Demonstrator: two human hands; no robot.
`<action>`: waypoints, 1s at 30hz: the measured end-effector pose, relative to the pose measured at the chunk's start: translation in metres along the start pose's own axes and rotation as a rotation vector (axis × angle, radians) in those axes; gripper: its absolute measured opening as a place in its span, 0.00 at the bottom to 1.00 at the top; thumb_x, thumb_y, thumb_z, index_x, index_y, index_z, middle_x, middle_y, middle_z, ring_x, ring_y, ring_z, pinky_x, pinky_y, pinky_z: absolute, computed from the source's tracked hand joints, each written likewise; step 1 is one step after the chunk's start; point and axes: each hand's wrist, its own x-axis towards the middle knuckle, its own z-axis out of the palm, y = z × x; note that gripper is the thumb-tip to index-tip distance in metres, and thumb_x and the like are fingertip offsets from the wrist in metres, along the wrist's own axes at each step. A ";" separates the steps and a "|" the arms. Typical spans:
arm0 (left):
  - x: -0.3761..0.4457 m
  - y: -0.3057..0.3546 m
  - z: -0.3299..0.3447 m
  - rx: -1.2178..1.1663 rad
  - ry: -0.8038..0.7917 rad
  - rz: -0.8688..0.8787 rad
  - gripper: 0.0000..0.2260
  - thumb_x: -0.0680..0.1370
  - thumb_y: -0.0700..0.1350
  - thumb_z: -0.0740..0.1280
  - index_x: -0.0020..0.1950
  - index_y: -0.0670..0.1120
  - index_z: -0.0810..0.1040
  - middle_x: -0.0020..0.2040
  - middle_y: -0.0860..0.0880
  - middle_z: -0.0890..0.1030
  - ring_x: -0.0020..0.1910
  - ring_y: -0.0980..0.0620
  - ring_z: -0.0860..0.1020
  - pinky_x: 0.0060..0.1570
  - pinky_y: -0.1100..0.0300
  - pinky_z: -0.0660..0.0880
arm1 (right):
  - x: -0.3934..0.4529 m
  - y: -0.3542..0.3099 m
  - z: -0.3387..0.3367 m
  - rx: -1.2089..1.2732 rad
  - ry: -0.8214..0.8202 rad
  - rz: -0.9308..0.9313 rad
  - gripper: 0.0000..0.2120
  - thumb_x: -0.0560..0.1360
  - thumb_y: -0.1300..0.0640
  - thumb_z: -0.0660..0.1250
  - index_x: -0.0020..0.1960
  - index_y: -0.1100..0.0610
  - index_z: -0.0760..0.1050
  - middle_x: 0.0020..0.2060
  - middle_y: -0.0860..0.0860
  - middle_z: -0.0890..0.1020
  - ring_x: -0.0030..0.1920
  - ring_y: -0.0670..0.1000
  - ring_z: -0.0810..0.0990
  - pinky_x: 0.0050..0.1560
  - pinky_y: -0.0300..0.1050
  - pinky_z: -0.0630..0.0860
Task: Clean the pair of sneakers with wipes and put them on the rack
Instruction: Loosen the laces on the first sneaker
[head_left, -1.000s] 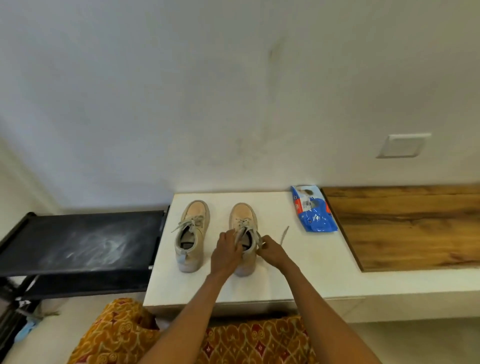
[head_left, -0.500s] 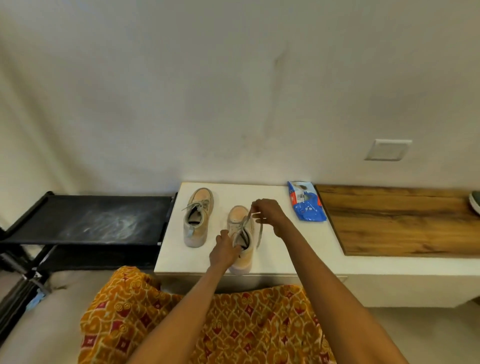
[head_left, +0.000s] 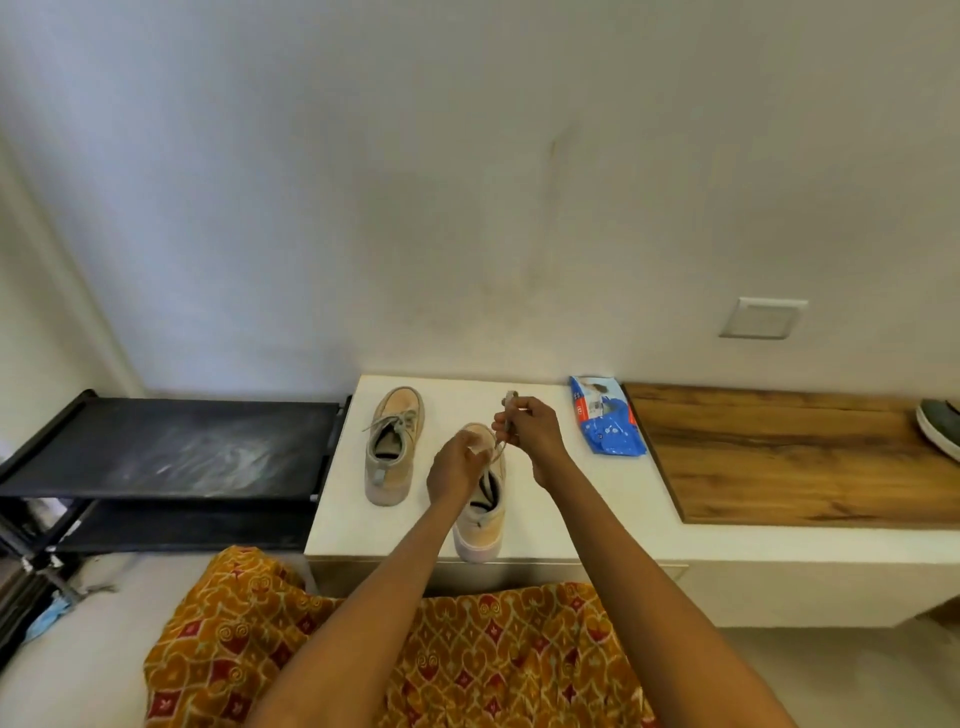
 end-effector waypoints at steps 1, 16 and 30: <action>0.002 -0.003 -0.001 0.068 -0.014 0.025 0.12 0.77 0.52 0.64 0.56 0.48 0.78 0.53 0.47 0.81 0.49 0.46 0.79 0.43 0.57 0.72 | -0.001 0.008 -0.002 0.009 0.008 0.031 0.07 0.79 0.61 0.60 0.54 0.63 0.73 0.40 0.56 0.80 0.40 0.51 0.80 0.45 0.43 0.79; -0.004 0.031 -0.020 -0.546 0.022 0.169 0.09 0.80 0.46 0.61 0.45 0.47 0.79 0.35 0.53 0.79 0.38 0.54 0.77 0.42 0.61 0.74 | -0.006 0.087 0.013 -0.303 0.019 0.147 0.08 0.79 0.58 0.58 0.47 0.55 0.76 0.43 0.54 0.82 0.44 0.54 0.82 0.50 0.49 0.81; -0.030 -0.032 0.003 0.291 -0.056 0.225 0.11 0.79 0.47 0.61 0.52 0.48 0.82 0.51 0.50 0.81 0.47 0.50 0.79 0.43 0.58 0.75 | -0.011 0.087 -0.011 -0.380 0.129 0.150 0.13 0.77 0.57 0.61 0.59 0.60 0.74 0.53 0.55 0.78 0.52 0.55 0.78 0.50 0.49 0.78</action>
